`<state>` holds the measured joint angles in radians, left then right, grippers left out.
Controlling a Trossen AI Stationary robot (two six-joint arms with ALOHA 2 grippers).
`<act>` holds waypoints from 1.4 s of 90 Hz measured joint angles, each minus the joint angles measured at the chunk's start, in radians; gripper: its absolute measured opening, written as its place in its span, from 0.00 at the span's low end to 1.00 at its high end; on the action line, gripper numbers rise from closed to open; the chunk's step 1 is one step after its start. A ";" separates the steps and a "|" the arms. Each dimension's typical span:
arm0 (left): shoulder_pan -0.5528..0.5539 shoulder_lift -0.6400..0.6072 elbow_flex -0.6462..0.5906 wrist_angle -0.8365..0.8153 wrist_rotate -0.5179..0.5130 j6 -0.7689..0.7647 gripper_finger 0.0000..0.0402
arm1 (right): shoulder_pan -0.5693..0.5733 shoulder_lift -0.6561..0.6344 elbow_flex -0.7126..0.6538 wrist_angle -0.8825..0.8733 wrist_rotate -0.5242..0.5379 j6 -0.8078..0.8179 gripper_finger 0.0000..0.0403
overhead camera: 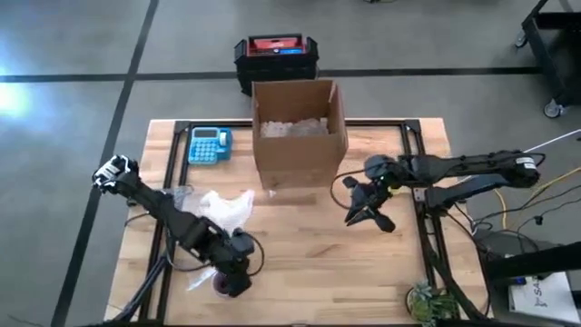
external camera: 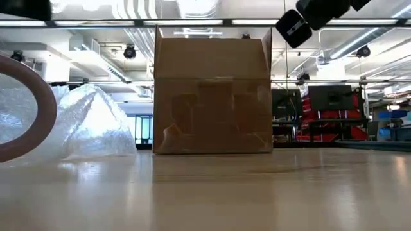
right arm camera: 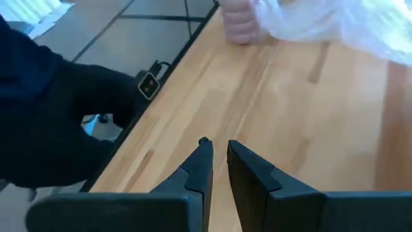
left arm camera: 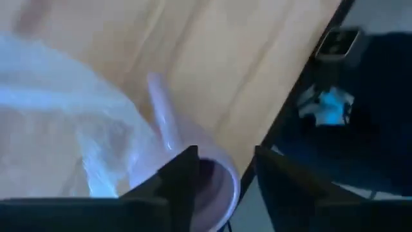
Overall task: Wrap mug
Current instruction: Wrap the purple mug with bubble wrap
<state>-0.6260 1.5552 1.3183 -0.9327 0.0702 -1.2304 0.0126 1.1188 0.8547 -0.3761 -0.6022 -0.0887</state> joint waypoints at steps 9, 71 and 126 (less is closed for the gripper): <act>-0.026 0.003 0.000 -0.010 -0.001 -0.033 0.44 | 0.031 0.028 0.000 0.054 0.000 0.001 0.09; -0.077 0.005 -0.136 -0.035 -0.032 -0.026 0.28 | 0.166 0.238 0.001 0.243 0.000 0.040 0.16; -0.074 0.004 -0.386 0.294 -0.083 -0.084 0.08 | 0.171 0.289 0.005 0.293 0.000 0.029 0.15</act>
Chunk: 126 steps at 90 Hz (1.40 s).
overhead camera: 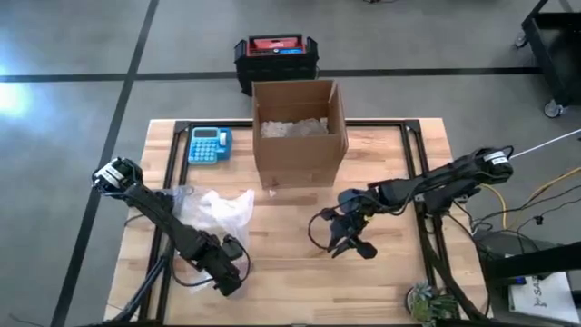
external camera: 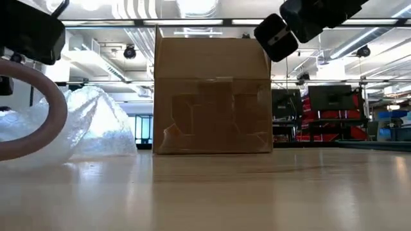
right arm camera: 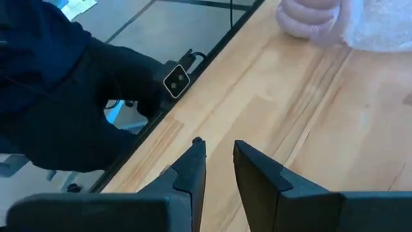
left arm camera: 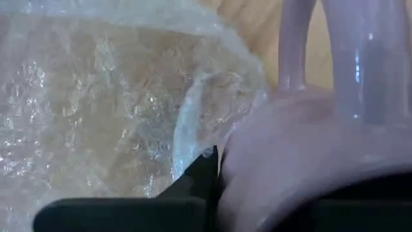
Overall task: Wrap mug
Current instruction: Wrap the purple mug with bubble wrap
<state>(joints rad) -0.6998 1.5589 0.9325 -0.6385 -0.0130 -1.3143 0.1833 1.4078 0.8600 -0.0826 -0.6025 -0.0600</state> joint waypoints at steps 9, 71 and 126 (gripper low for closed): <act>0.000 0.003 0.017 -0.004 -0.036 0.007 0.08 | 0.000 0.000 0.000 0.007 0.000 -0.001 0.12; -0.026 -0.004 0.565 -0.423 -0.345 0.212 0.08 | 0.066 0.089 0.001 0.281 0.000 0.041 0.09; -0.033 -0.024 0.659 -0.533 -0.529 0.254 0.08 | 0.104 0.625 0.306 0.591 0.635 0.111 0.00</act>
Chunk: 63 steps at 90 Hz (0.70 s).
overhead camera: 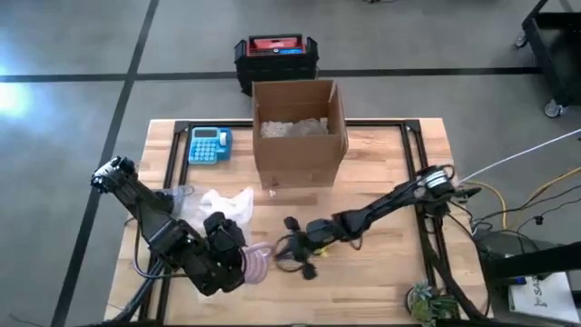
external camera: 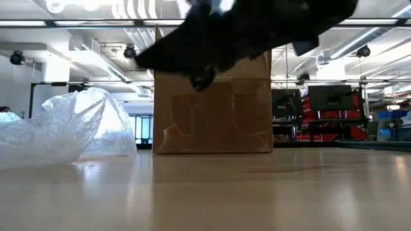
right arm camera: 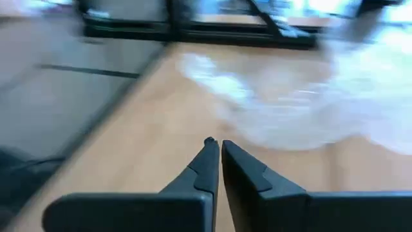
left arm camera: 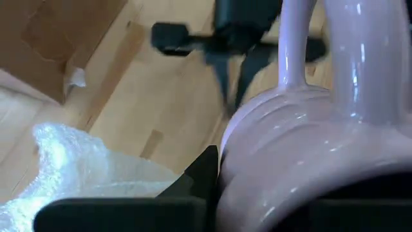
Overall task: Wrap mug
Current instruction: Wrap the purple mug with bubble wrap
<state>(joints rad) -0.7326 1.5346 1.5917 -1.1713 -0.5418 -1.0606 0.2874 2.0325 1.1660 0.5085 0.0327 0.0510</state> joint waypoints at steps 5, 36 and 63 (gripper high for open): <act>0.000 -0.001 0.000 0.000 -0.005 0.000 0.08 | 0.000 0.048 0.061 -0.022 0.062 -0.011 0.00; 0.000 -0.006 0.000 -0.009 -0.037 0.006 0.08 | 0.001 0.303 0.365 -0.042 0.208 -0.011 0.00; -0.001 -0.010 0.000 -0.034 -0.104 0.009 0.08 | 0.005 0.401 0.505 -0.083 0.289 -0.095 0.00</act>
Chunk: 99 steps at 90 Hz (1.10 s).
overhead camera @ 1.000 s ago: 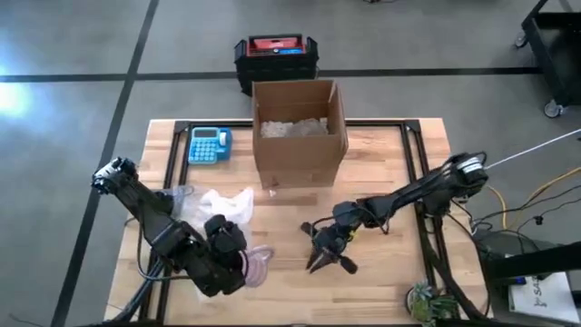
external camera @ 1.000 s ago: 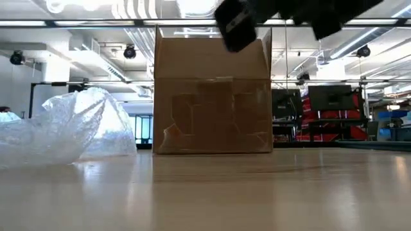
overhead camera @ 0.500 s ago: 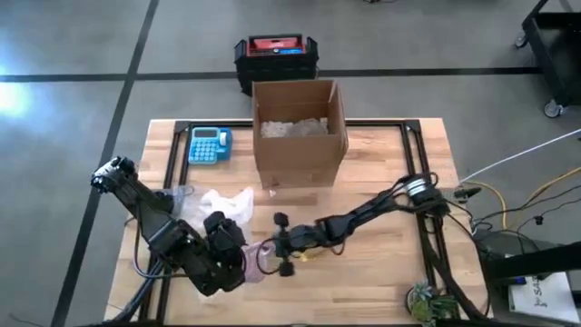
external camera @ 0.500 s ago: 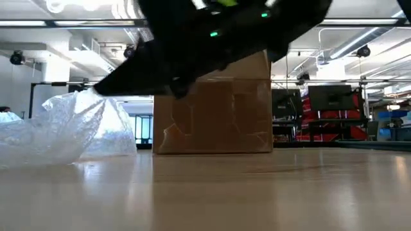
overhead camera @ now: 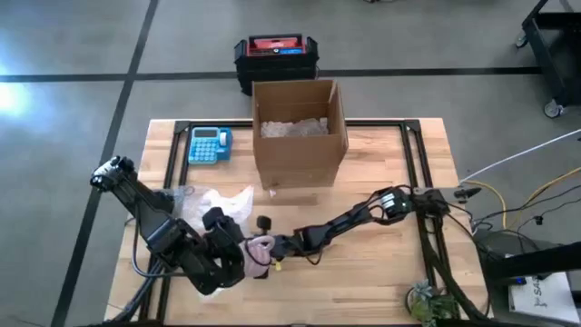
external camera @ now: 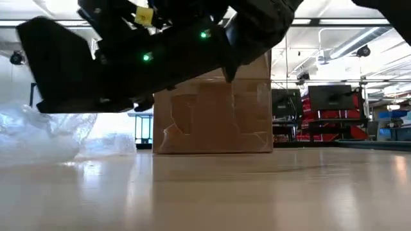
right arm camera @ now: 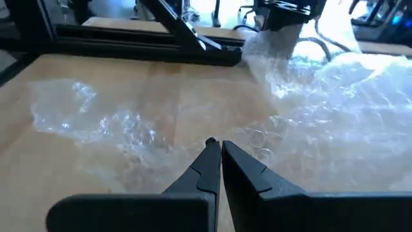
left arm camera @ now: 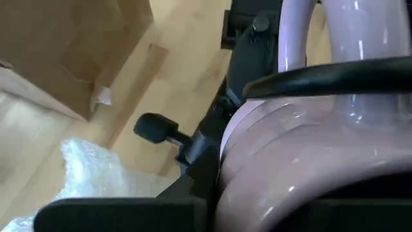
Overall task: Wrap mug
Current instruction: Wrap the purple mug with bubble wrap
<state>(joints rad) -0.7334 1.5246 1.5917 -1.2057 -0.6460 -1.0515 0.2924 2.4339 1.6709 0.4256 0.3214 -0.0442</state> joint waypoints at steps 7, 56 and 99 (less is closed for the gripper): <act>0.000 0.001 -0.002 -0.013 0.001 0.002 0.08 | 0.000 0.015 0.018 -0.081 0.019 -0.028 0.00; -0.001 0.027 -0.007 -0.059 0.050 -0.117 0.07 | 0.033 -0.165 -0.020 -0.872 -0.038 -0.151 0.00; -0.003 0.028 -0.092 0.076 0.085 -0.126 0.07 | 0.106 -0.640 -0.448 -0.977 -0.248 -0.249 0.00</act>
<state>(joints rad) -0.7361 1.5524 1.4999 -1.1301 -0.5609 -1.1779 0.3988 1.7940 1.2225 -0.5519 0.0733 -0.2930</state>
